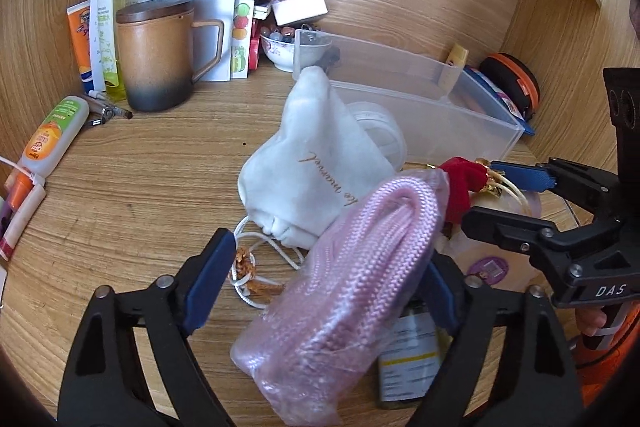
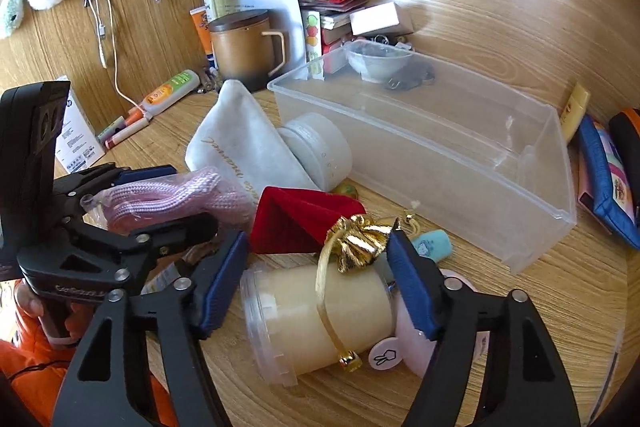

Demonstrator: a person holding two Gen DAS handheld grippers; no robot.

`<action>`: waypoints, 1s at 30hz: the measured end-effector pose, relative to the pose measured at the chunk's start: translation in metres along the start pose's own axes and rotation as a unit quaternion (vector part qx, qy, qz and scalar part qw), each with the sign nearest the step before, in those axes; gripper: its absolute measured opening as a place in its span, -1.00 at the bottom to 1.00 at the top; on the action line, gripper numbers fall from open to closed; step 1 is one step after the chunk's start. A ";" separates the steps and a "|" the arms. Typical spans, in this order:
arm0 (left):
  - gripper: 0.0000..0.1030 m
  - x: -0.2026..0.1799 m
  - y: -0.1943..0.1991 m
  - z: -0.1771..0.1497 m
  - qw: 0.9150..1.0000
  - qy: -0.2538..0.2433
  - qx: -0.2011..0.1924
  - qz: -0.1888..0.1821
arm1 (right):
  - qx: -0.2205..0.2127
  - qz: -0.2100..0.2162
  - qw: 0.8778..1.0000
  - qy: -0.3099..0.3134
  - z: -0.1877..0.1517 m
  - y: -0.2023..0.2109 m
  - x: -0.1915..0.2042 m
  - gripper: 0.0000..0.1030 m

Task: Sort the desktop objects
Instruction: 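Grasp the bagged pink rope with the left tool while the right tool grasps the red pouch with gold chain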

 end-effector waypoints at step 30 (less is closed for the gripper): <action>-0.12 0.002 -0.003 0.013 1.000 -0.007 -0.010 -0.027 | 0.023 -0.002 1.000 0.014 0.034 -0.029 -0.003 -0.17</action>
Point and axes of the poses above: each gripper's, at about its wrist camera, not at the fingertips, and y roughly against the way its jaws point, x to its left, z to its top, the point moved 5 cm from there along -y, roughly the way its jaws point, and after that the axes turned 2 degrees about -x, right-handed, at the moved point
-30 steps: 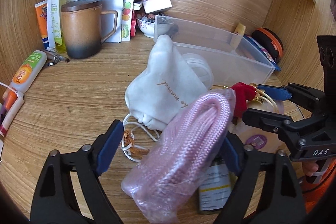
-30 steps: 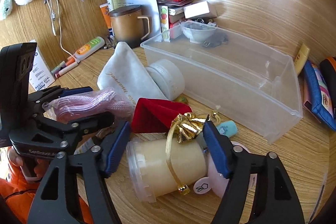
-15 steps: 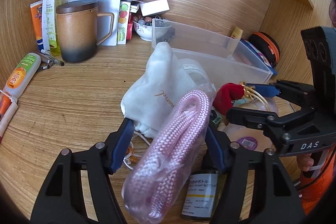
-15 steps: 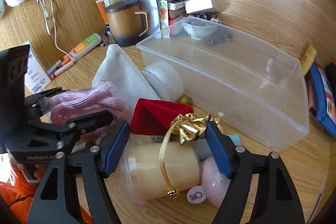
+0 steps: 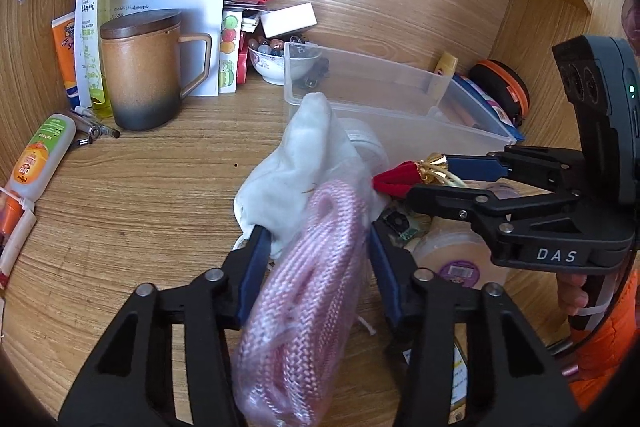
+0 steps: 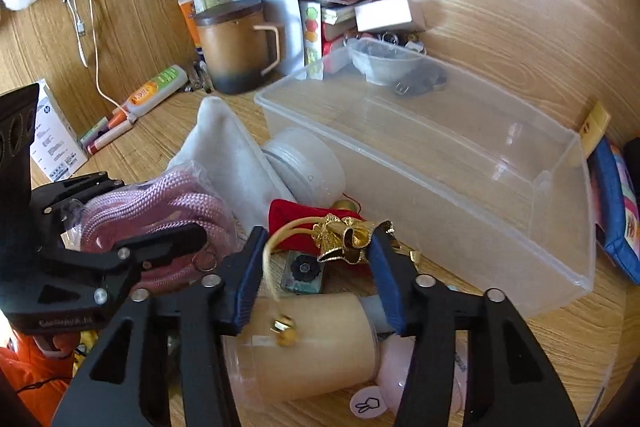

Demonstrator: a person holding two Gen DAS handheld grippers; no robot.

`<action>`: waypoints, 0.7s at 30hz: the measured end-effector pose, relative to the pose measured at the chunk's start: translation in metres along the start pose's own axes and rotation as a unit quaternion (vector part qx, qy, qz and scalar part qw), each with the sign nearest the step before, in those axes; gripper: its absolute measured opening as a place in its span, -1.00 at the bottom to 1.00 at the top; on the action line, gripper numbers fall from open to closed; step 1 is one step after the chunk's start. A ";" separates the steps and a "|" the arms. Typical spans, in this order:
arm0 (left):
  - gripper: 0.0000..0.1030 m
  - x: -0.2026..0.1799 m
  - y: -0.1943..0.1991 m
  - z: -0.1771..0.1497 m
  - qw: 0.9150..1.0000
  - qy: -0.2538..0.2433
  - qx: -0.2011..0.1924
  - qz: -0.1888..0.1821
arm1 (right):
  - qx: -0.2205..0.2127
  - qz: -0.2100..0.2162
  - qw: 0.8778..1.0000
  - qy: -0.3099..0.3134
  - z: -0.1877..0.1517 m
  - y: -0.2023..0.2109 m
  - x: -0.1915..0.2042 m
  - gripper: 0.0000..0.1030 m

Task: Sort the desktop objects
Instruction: 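Grasp the bagged pink rope with the left tool while the right tool grasps the red pouch with gold chain, then lift and carry both held items over the clear plastic box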

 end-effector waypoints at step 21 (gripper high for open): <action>-0.42 -0.025 0.002 -0.007 0.998 -0.048 0.049 0.013 | -0.073 0.023 0.996 -0.040 -0.010 0.051 -0.026 -0.36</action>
Point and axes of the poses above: each gripper's, at about its wrist camera, not at the fingertips, and y roughly against the way its jaws point, x to its left, z to its top, the point moved 5 cm from there along -y, roughly the way its jaws point, and after that the axes turned 2 degrees about -x, right-handed, at the moved point
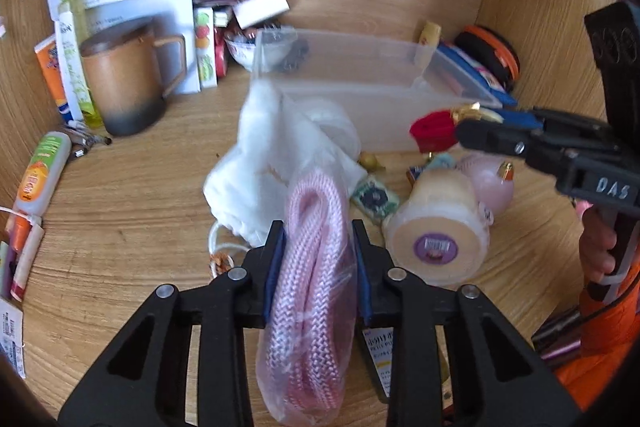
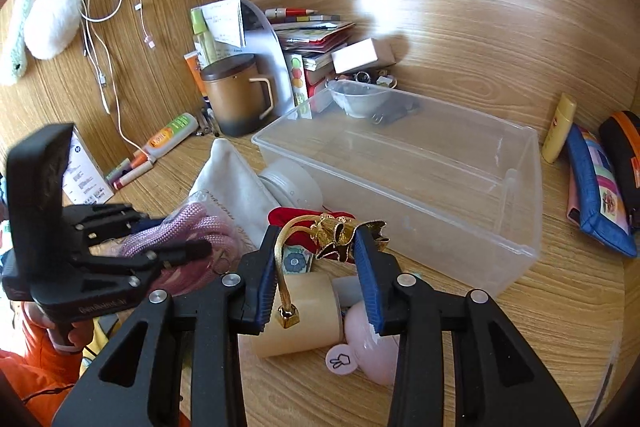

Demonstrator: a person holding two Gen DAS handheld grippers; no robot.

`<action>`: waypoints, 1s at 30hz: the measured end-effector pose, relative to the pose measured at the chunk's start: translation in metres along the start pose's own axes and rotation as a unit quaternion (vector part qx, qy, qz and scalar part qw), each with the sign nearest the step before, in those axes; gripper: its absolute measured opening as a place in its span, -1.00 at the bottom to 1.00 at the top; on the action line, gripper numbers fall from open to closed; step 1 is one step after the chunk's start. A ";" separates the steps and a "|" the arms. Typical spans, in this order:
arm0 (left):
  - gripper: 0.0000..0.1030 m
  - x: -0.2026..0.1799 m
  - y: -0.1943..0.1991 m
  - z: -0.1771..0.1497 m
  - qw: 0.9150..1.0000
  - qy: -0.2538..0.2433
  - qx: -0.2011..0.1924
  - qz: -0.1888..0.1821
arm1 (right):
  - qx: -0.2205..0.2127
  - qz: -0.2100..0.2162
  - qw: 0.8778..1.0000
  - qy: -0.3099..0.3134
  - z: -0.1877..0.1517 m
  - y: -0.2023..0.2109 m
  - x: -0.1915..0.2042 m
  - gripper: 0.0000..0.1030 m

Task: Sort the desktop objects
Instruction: 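Lift and carry both held items over the clear plastic box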

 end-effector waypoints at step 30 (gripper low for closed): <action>-0.57 -0.014 0.030 0.083 0.996 -0.002 -0.087 -0.009 | -0.074 -0.028 0.997 -0.022 0.032 0.049 -0.035 -0.36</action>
Point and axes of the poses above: each gripper's, at about its wrist camera, not at the fingertips, and y roughly against the way its jaws point, x to its left, z to its top, the point moved 5 cm from there along -y, roughly the way its jaws point, and after that the axes turned 2 degrees about -x, right-handed, at the moved point
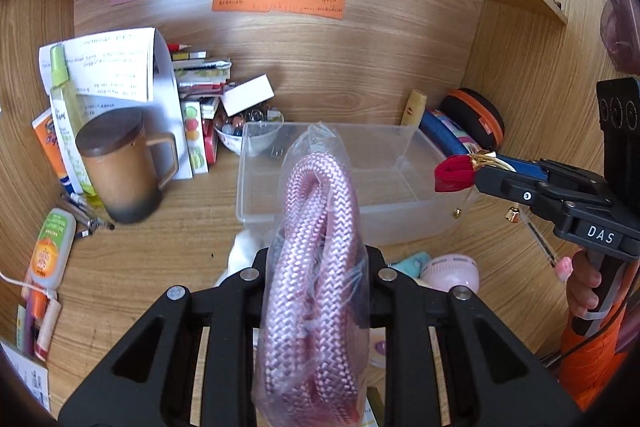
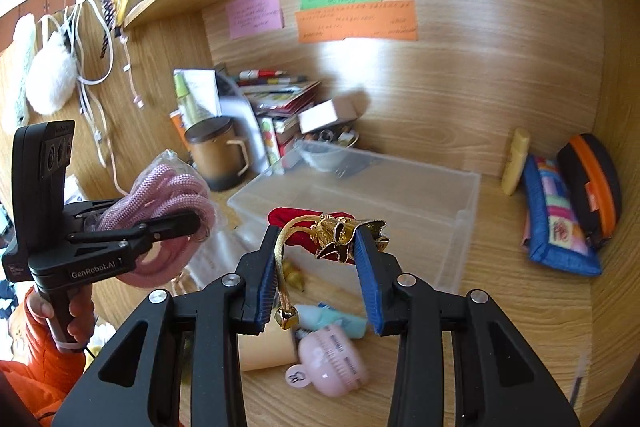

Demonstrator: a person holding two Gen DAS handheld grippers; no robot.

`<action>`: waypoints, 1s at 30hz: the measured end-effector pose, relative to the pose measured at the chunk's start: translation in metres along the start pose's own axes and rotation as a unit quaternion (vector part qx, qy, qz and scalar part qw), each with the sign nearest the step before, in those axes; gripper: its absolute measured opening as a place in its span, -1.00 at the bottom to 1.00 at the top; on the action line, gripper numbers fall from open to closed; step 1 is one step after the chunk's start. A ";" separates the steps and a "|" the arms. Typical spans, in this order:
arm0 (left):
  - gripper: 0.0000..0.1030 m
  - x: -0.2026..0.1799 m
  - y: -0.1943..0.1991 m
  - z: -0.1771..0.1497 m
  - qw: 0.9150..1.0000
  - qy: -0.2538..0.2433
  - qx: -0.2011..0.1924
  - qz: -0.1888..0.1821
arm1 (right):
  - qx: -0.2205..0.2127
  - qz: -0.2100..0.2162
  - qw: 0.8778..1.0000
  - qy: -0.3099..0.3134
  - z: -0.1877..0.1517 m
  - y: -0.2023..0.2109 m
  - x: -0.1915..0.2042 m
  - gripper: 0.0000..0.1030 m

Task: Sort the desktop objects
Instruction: 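Lift and carry both held items over the clear plastic box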

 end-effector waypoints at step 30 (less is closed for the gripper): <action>-0.56 0.012 -0.090 0.076 0.999 -0.022 0.027 -0.013 | 0.021 -0.033 0.999 -0.034 0.044 -0.063 -0.058 -0.35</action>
Point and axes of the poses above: each gripper's, at about its wrist camera, not at the fingertips, and y roughly against the way its jaws point, x to its left, z to its top, the point moved 5 cm from there along -y, roughly the way its jaws point, and after that the axes turned 2 degrees about -x, right-handed, at the moved point
